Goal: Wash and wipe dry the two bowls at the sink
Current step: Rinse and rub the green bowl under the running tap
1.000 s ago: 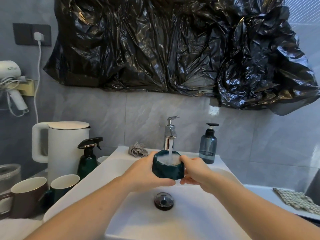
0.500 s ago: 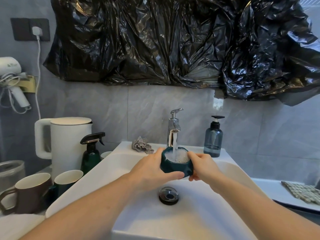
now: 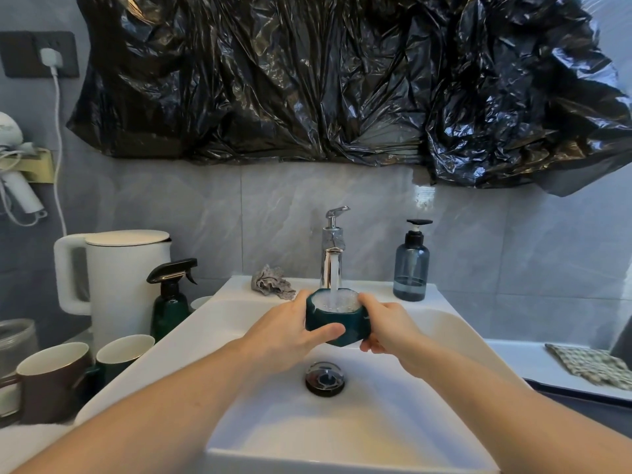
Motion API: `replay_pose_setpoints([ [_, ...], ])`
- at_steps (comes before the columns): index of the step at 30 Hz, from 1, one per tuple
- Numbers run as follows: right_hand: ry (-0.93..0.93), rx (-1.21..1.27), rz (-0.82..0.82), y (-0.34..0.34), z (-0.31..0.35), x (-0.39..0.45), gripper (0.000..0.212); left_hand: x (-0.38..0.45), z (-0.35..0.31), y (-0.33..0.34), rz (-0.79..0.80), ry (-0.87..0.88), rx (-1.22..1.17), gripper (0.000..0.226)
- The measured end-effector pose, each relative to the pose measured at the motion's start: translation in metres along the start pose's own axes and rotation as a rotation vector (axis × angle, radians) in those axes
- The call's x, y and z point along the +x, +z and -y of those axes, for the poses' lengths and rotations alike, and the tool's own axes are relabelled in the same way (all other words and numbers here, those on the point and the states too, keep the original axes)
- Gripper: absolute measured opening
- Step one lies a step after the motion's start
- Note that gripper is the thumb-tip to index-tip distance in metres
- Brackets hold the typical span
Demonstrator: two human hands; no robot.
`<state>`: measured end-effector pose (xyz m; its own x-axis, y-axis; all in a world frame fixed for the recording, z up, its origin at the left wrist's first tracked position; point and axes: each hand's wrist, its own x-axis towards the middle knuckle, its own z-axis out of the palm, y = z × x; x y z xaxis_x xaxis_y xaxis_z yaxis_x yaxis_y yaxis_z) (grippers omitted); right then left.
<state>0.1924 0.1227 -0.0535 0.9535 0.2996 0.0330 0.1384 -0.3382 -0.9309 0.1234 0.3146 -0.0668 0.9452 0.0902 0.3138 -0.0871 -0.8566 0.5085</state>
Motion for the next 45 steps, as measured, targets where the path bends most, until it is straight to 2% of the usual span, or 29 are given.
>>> replay_pose_setpoints([
  [6,-0.015,-0.018,0.004,0.0,-0.001,0.001,0.048,0.0,0.001,0.0,-0.006,0.021,0.016,0.065],
  [17,0.01,0.073,0.022,-0.001,-0.004,0.004,0.048,-0.001,0.002,-0.002,0.024,0.054,0.011,0.064],
  [24,0.012,0.12,0.021,-0.002,-0.005,0.009,0.05,0.001,0.005,-0.001,0.018,0.064,-0.084,0.077],
  [27,0.007,0.119,0.002,-0.002,-0.004,0.009,0.048,0.003,0.006,0.0,0.004,-0.02,-0.153,0.07],
  [31,-0.018,0.067,-0.011,-0.001,-0.005,0.009,0.048,0.003,0.005,-0.002,0.013,-0.069,-0.224,0.039],
  [36,-0.03,0.031,0.002,0.0,-0.002,0.005,0.039,0.006,0.008,0.0,0.02,-0.075,-0.246,0.038],
  [41,-0.044,0.04,-0.005,-0.002,-0.003,0.005,0.043,0.014,0.012,0.002,0.028,-0.125,-0.38,0.04],
  [45,-0.06,0.044,-0.016,-0.003,-0.002,0.006,0.039,0.016,0.011,0.004,0.028,-0.153,-0.412,0.038],
])
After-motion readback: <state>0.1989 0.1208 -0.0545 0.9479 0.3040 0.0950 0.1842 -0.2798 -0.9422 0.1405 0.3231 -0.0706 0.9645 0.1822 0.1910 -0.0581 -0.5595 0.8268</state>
